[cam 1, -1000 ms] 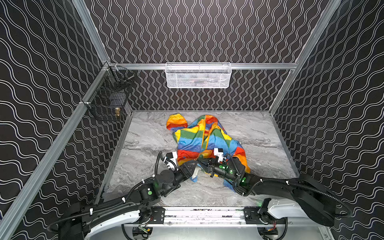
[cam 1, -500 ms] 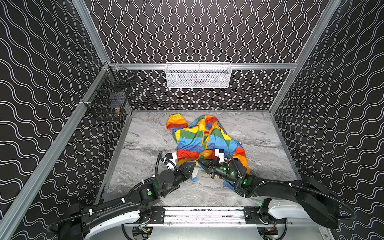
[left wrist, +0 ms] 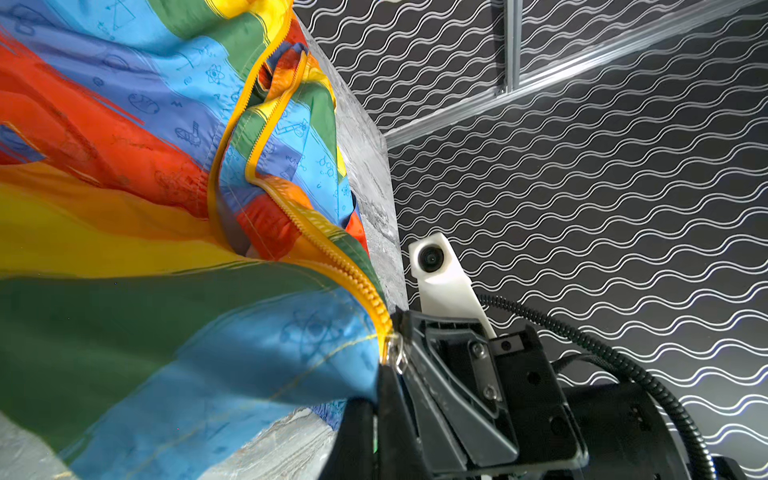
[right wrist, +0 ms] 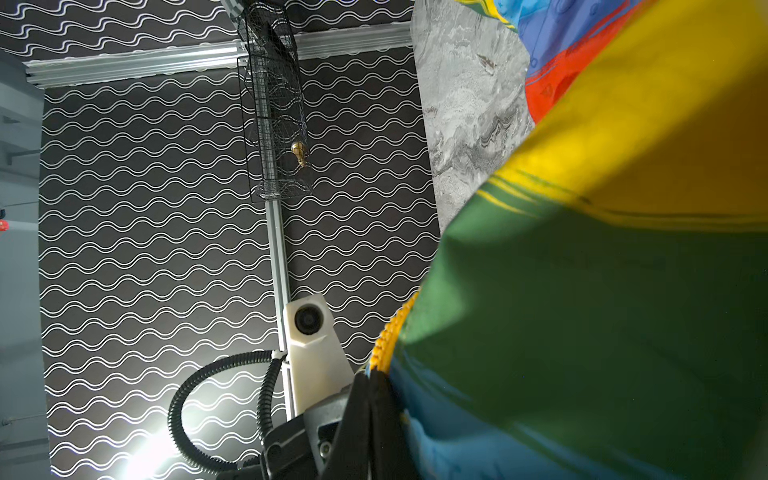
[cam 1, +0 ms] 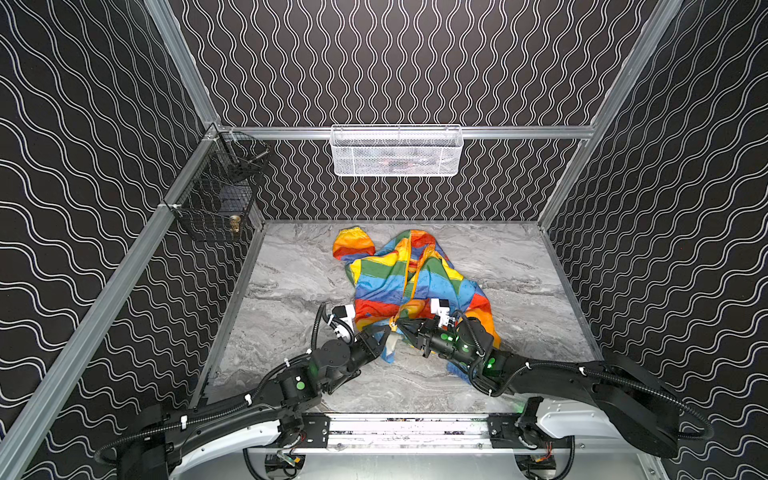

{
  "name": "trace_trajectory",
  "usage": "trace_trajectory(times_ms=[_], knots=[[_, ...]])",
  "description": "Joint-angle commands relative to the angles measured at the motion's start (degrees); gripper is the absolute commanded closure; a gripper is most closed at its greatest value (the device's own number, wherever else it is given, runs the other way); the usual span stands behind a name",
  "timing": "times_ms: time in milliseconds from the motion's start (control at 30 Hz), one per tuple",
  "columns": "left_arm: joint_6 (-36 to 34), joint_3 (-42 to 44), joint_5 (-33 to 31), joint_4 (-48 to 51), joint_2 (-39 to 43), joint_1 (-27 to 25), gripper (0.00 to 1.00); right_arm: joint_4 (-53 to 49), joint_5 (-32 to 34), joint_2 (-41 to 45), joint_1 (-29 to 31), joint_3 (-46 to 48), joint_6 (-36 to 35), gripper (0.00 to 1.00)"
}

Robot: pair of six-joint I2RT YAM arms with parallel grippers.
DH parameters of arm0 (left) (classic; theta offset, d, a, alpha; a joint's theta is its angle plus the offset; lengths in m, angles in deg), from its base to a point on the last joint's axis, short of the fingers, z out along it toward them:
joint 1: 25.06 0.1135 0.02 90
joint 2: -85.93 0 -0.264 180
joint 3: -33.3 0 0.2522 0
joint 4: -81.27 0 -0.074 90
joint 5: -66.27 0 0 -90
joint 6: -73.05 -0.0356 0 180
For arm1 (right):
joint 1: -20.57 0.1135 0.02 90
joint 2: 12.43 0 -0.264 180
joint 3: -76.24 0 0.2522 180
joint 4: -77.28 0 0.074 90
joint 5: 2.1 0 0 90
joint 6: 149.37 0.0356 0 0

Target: Zip up the jacket

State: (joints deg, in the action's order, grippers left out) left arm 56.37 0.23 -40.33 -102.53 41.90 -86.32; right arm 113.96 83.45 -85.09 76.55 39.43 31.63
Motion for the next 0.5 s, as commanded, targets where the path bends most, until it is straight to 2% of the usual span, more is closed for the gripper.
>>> trace_trajectory(times_ms=[0, 300, 467], knots=[[-0.5, -1.2, 3.0, 1.3, -0.6, 0.3, 1.00, 2.1, 2.1, 1.0, 0.0, 0.4, 1.0, 1.00], [-1.2, -2.0, 9.9, -1.4, -4.8, 0.3, 1.00, 0.1, 4.4, 3.6, -1.1, 1.1, 0.2, 1.00], [-2.3, -2.8, 11.1, -0.9, -5.0, 0.3, 1.00, -1.4, 5.4, 4.9, -1.9, 1.6, -0.2, 1.00]])
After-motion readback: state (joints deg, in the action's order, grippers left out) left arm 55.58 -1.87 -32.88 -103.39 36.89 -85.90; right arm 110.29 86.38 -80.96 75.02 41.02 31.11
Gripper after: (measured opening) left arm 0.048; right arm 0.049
